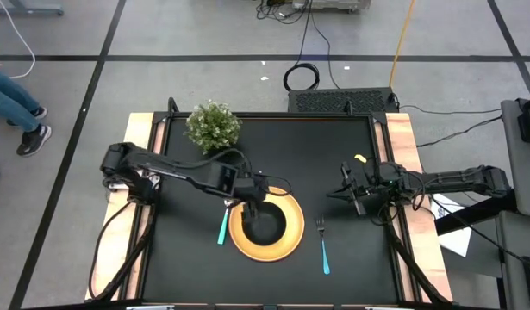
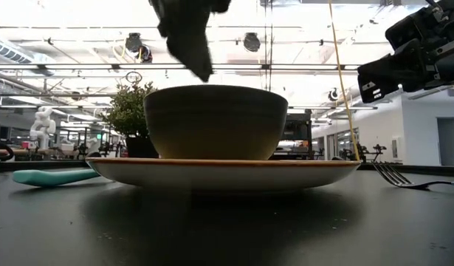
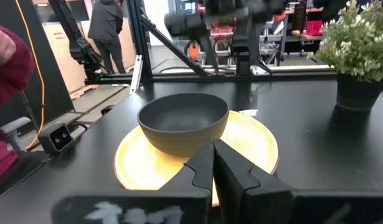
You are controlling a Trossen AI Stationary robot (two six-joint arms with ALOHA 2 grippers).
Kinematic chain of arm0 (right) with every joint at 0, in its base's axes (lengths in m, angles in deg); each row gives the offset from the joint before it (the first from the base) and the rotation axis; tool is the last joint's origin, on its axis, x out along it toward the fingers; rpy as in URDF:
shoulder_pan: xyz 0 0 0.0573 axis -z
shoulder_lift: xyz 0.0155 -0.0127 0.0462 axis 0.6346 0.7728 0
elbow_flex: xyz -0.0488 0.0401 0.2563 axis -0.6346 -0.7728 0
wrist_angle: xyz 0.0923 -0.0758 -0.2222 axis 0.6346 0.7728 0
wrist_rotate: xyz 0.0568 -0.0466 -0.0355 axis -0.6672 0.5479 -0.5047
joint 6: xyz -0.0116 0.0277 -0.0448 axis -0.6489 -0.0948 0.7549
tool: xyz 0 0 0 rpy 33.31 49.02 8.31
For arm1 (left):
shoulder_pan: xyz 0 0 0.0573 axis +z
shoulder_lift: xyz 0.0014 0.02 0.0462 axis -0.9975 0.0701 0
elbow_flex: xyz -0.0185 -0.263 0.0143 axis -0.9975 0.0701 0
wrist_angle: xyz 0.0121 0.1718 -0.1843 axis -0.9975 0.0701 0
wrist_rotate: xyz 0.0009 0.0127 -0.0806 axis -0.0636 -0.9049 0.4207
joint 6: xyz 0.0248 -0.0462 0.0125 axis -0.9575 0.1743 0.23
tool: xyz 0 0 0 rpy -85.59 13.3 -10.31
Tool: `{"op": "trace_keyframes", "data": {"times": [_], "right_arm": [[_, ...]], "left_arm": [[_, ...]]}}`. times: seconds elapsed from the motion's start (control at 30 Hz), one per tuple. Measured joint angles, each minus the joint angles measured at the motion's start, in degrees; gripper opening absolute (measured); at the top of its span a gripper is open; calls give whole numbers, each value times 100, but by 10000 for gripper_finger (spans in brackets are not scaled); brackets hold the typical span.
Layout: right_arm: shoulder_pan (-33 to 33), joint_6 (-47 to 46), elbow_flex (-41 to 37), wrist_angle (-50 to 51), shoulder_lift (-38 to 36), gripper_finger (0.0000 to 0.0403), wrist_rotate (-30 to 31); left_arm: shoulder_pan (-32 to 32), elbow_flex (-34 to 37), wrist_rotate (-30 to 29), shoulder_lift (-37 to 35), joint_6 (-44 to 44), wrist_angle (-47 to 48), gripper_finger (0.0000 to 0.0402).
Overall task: Set table place
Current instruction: Put the blue fork on the yellow plate to the right of the black bowl
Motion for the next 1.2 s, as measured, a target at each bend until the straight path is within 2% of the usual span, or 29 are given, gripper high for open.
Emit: {"op": "trace_keyframes", "data": {"times": [0.17,0.4,0.73,0.87,1.0,1.2], "right_arm": [[-1,6,0,-105,100,0,2],[-1,5,-2,-226,152,0,2],[-2,-27,-1,-322,154,0,1],[-2,-53,-2,-325,152,0,0],[-2,-53,-2,-322,152,0,0],[0,-53,-1,-320,157,0,0]], "left_arm": [[0,7,-6,-489,-539,-109,193],[113,9,-150,-1013,-1130,-15,20],[443,15,-340,-1863,-1326,112,4],[508,179,-620,-2271,-1355,-5,3],[634,770,-823,-2929,-1305,-456,2],[772,2383,-1007,-4240,-1123,-1729,1]]}}
